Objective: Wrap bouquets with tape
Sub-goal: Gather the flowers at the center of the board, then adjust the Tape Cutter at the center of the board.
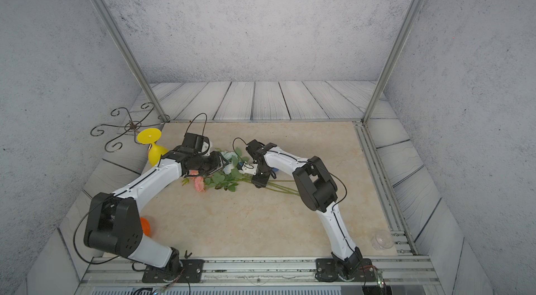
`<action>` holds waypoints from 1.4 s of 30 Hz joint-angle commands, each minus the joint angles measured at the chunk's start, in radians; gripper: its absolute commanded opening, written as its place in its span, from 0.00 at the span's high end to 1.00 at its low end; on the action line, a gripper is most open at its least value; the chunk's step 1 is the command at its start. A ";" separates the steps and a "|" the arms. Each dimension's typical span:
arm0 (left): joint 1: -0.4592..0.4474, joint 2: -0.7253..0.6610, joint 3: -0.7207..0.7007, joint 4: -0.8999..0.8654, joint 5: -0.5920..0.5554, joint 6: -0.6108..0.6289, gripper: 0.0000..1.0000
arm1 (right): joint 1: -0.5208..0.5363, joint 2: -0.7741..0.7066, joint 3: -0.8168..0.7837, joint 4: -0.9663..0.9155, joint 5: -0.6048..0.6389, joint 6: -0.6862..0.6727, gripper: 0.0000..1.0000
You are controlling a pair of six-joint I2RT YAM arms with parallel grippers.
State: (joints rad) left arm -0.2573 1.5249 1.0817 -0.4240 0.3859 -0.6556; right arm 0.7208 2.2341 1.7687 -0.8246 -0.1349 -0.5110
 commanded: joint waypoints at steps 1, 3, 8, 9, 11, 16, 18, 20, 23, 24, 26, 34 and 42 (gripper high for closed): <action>0.004 -0.022 -0.001 -0.002 -0.013 -0.003 0.44 | -0.004 -0.058 0.028 0.002 0.016 0.042 0.41; 0.004 -0.026 0.002 -0.004 -0.017 -0.005 0.44 | -0.003 -0.090 0.026 0.004 0.010 0.046 0.40; 0.003 -0.040 0.019 -0.004 -0.021 -0.004 0.44 | -0.008 -0.197 -0.035 0.013 0.013 0.082 0.39; 0.000 -0.043 0.025 -0.004 -0.021 -0.001 0.43 | -0.014 -0.234 -0.065 0.037 0.010 0.107 0.39; -0.012 -0.049 0.040 -0.004 -0.026 0.016 0.41 | -0.026 -0.302 -0.108 0.095 0.021 0.153 0.34; -0.077 -0.038 0.125 -0.012 -0.038 0.059 0.35 | -0.061 -0.418 -0.170 0.241 0.203 0.292 0.16; -0.100 -0.017 0.164 -0.007 -0.024 0.059 0.31 | -0.102 -0.409 -0.144 0.219 0.210 0.387 0.11; -0.119 0.013 0.206 -0.003 -0.007 0.052 0.26 | -0.167 -0.376 -0.093 0.159 0.121 0.499 0.11; -0.155 0.065 0.271 0.016 0.024 0.041 0.14 | -0.271 -0.308 -0.032 0.086 -0.043 0.658 0.12; -0.170 0.093 0.299 0.015 0.033 0.034 0.10 | -0.298 -0.287 -0.027 0.083 -0.094 0.697 0.13; -0.193 0.154 0.354 0.003 0.063 0.018 0.08 | -0.322 -0.254 -0.015 0.075 -0.128 0.717 0.14; -0.242 0.333 0.451 -0.008 0.073 -0.080 0.23 | -0.328 -0.148 -0.051 0.139 -0.321 0.735 0.16; -0.249 0.343 0.450 -0.045 0.060 -0.082 0.26 | -0.327 -0.089 -0.098 0.198 -0.434 0.767 0.16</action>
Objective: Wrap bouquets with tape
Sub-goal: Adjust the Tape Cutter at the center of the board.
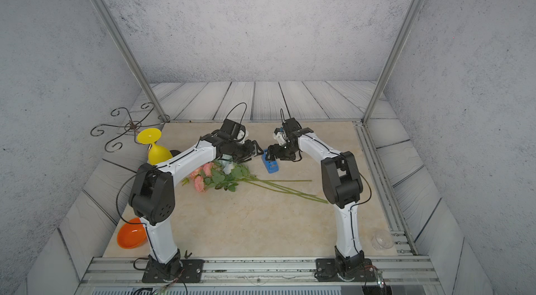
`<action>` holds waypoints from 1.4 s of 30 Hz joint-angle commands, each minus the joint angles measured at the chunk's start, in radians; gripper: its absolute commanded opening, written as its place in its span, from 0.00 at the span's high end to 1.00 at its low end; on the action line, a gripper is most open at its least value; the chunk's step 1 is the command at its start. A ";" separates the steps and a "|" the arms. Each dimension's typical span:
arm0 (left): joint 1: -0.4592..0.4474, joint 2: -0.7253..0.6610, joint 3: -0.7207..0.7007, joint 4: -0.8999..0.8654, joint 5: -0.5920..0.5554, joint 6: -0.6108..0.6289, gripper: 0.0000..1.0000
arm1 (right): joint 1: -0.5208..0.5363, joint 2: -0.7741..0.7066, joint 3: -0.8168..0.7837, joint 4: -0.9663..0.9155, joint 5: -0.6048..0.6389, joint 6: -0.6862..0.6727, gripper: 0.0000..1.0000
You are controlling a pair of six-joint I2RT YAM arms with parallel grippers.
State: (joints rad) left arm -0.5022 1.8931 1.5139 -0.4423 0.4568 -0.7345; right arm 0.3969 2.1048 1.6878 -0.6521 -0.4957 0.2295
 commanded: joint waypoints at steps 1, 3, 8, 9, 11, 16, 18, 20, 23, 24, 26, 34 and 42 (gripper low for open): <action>-0.005 -0.029 0.014 -0.030 -0.013 0.002 0.26 | -0.004 0.038 -0.026 0.036 -0.077 0.028 0.16; -0.004 -0.032 0.007 -0.038 -0.015 0.008 0.26 | -0.002 0.042 -0.037 0.049 -0.092 0.034 0.16; 0.002 0.006 0.017 -0.013 0.001 -0.005 0.26 | 0.002 0.056 -0.051 0.065 -0.101 0.050 0.16; 0.001 0.018 0.033 -0.015 0.004 -0.003 0.26 | 0.001 0.059 -0.053 0.065 -0.099 0.053 0.16; 0.001 0.035 0.060 -0.025 0.010 -0.002 0.27 | 0.003 0.071 -0.043 0.051 -0.094 0.052 0.16; 0.002 0.029 0.067 -0.049 -0.003 0.014 0.27 | 0.002 0.083 -0.037 0.031 -0.055 0.044 0.15; 0.002 0.016 0.047 -0.049 -0.004 0.015 0.27 | 0.003 0.090 -0.033 0.028 -0.078 0.047 0.15; 0.002 0.000 0.023 -0.047 -0.008 0.012 0.27 | 0.014 0.090 -0.035 0.031 -0.095 0.049 0.15; 0.002 -0.031 -0.011 -0.041 -0.011 0.011 0.27 | 0.039 0.077 -0.045 0.041 -0.095 0.049 0.15; 0.003 -0.038 -0.019 -0.044 -0.012 0.013 0.27 | 0.043 0.074 -0.053 0.048 -0.102 0.060 0.15; 0.005 -0.047 -0.027 -0.050 -0.016 0.020 0.28 | 0.045 0.066 -0.078 0.079 -0.114 0.084 0.15; 0.008 -0.128 -0.090 -0.080 -0.032 0.007 0.29 | 0.056 0.033 -0.135 0.125 -0.105 0.120 0.15; 0.008 -0.246 -0.285 -0.001 0.027 -0.191 0.40 | 0.047 -0.150 -0.258 0.147 -0.100 0.167 0.10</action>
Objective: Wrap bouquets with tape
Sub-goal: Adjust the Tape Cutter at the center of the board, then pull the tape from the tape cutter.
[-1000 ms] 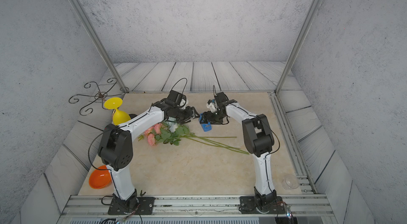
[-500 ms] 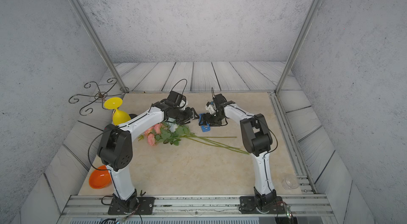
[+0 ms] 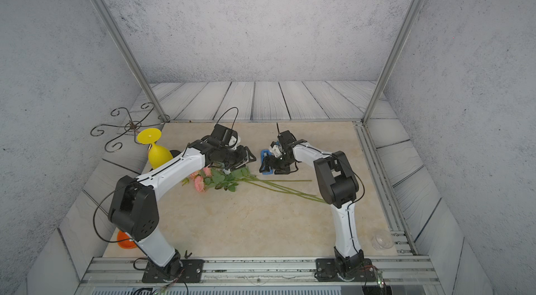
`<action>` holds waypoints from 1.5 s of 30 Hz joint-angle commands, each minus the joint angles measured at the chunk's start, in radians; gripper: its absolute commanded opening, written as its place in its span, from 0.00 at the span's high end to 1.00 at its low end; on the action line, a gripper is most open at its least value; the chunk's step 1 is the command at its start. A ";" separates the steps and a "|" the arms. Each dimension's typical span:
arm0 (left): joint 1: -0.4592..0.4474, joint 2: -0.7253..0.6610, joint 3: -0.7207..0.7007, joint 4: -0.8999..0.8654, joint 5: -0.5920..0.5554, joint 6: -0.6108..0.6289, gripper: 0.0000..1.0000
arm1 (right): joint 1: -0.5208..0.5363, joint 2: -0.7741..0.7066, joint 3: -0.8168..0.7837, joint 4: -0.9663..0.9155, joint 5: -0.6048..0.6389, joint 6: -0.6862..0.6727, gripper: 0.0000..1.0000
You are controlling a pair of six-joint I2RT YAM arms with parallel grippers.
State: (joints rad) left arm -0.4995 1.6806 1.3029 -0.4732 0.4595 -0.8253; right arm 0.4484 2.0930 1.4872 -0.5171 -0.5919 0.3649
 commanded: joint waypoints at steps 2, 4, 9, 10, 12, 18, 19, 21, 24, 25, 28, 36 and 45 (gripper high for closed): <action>0.004 -0.053 -0.157 0.138 0.052 -0.194 0.42 | -0.004 -0.185 -0.121 0.048 -0.023 0.053 0.10; -0.003 -0.078 -0.239 0.237 0.039 -0.291 0.42 | -0.004 -0.213 -0.180 0.114 -0.046 0.081 0.11; -0.032 -0.112 -0.368 0.375 -0.017 -0.408 0.43 | -0.003 -0.188 -0.213 0.220 -0.114 0.106 0.22; -0.037 -0.113 -0.385 0.392 -0.026 -0.418 0.43 | -0.004 -0.182 -0.216 0.241 -0.114 0.106 0.24; -0.045 -0.114 -0.415 0.420 -0.051 -0.438 0.43 | -0.005 -0.160 -0.213 0.275 -0.114 0.097 0.29; -0.047 -0.084 -0.452 0.500 -0.090 -0.459 0.40 | -0.009 -0.089 -0.194 0.344 -0.120 0.104 0.37; -0.048 -0.076 -0.452 0.507 -0.088 -0.464 0.40 | -0.009 -0.080 -0.191 0.347 -0.122 0.105 0.39; -0.054 -0.061 -0.455 0.525 -0.090 -0.479 0.40 | -0.008 -0.068 -0.181 0.315 -0.120 0.086 0.41; -0.065 -0.047 -0.447 0.532 -0.094 -0.471 0.40 | -0.008 -0.091 -0.223 0.340 -0.103 0.084 0.41; -0.067 -0.045 -0.447 0.529 -0.098 -0.467 0.40 | -0.009 -0.089 -0.225 0.336 -0.107 0.080 0.42; -0.073 -0.040 -0.447 0.525 -0.102 -0.471 0.40 | -0.008 -0.077 -0.226 0.333 -0.102 0.070 0.42; -0.074 -0.017 -0.459 0.540 -0.111 -0.491 0.40 | -0.008 -0.052 -0.242 0.389 -0.114 0.094 0.43; -0.074 0.014 -0.472 0.548 -0.122 -0.486 0.40 | -0.011 -0.039 -0.258 0.406 -0.106 0.097 0.45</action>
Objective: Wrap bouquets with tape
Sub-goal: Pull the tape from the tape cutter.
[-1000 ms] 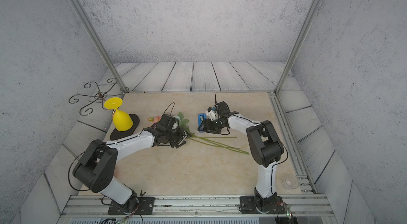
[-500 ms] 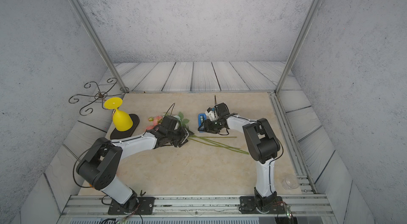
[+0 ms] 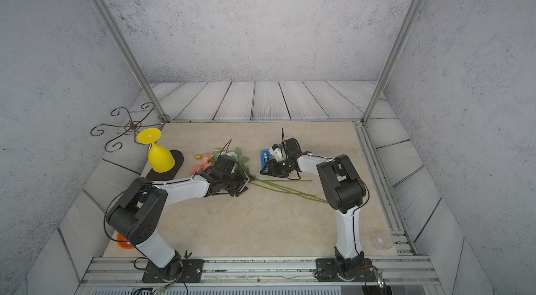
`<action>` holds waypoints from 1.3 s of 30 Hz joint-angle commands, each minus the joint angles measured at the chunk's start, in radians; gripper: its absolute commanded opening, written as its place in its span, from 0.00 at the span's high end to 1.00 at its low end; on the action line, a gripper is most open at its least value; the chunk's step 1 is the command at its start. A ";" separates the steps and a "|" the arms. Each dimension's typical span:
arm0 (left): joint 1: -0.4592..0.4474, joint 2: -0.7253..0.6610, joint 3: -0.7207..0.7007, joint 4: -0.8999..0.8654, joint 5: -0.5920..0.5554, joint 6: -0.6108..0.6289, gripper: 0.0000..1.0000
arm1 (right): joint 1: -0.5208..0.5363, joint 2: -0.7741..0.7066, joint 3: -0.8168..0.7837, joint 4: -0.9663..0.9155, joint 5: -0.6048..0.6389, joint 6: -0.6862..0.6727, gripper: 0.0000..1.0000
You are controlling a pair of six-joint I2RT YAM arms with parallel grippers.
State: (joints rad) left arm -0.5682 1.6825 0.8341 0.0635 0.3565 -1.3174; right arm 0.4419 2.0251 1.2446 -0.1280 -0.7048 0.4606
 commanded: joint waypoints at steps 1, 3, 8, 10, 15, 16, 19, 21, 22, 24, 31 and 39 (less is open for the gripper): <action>-0.006 0.014 -0.002 0.012 -0.019 0.007 0.40 | -0.004 0.026 -0.021 0.015 0.018 -0.005 0.45; -0.006 0.019 0.000 0.010 -0.017 0.008 0.40 | -0.006 0.026 -0.025 0.019 0.015 -0.006 0.45; -0.007 0.028 0.004 0.014 -0.021 0.011 0.40 | -0.006 0.046 -0.009 0.033 -0.001 -0.012 0.46; -0.008 0.038 0.005 0.018 -0.020 0.010 0.40 | -0.006 0.052 -0.007 0.046 -0.005 -0.013 0.50; -0.007 0.052 0.005 0.026 -0.017 0.007 0.40 | -0.006 0.061 -0.010 0.075 -0.021 0.010 0.57; -0.007 0.052 0.005 0.025 -0.017 0.009 0.40 | -0.006 0.057 -0.019 0.090 -0.017 0.013 0.58; -0.007 0.047 0.006 0.019 -0.020 0.013 0.40 | -0.008 0.049 -0.019 0.088 -0.012 0.004 0.63; -0.007 0.049 0.011 0.009 -0.019 0.021 0.40 | -0.007 0.047 -0.013 0.078 -0.009 -0.003 0.65; -0.007 0.051 0.012 0.007 -0.018 0.021 0.40 | -0.006 0.044 -0.012 0.079 -0.010 -0.003 0.66; -0.007 0.053 0.016 0.006 -0.017 0.021 0.40 | -0.006 0.043 -0.005 0.072 -0.012 -0.008 0.71; -0.007 0.043 0.046 -0.042 -0.019 0.047 0.40 | -0.007 0.026 -0.022 0.080 -0.004 0.000 0.98; 0.003 0.031 0.341 -0.330 -0.025 0.331 0.41 | -0.006 0.000 -0.012 0.024 -0.006 -0.031 1.00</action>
State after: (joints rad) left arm -0.5694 1.7252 1.0561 -0.1322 0.3424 -1.1595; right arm 0.4374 2.0548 1.2304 -0.0555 -0.7055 0.4522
